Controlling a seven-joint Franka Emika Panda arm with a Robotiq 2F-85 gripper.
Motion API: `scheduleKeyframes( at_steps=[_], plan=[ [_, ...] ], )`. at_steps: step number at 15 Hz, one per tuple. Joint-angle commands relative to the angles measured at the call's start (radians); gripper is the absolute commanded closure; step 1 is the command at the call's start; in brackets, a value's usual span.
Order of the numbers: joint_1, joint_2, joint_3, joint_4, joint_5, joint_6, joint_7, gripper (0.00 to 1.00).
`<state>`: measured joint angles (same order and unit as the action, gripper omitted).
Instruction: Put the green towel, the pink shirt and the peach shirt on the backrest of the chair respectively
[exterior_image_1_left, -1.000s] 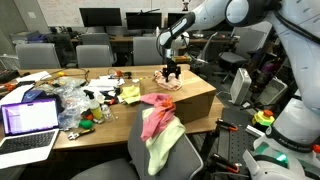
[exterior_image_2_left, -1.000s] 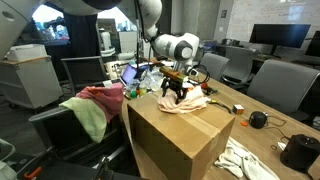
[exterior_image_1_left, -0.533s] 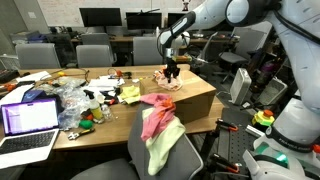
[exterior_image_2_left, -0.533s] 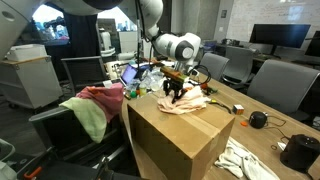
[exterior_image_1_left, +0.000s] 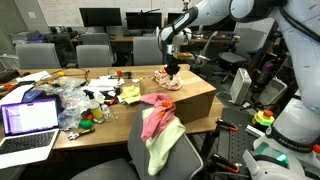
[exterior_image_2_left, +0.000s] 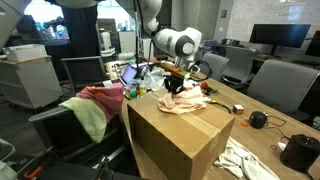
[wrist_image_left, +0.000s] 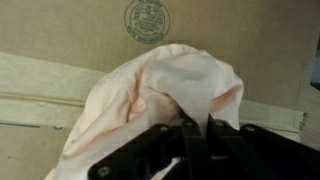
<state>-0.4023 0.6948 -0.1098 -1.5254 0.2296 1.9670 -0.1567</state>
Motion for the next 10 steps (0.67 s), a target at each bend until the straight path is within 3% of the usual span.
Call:
scheduleKeyframes(
  at_steps=[1,10],
  plan=[
    [0.011,-0.164,-0.005,-0.151,0.014,0.018,-0.016,0.98],
    [0.103,-0.502,-0.04,-0.432,-0.065,0.043,0.015,0.98]
  ],
)
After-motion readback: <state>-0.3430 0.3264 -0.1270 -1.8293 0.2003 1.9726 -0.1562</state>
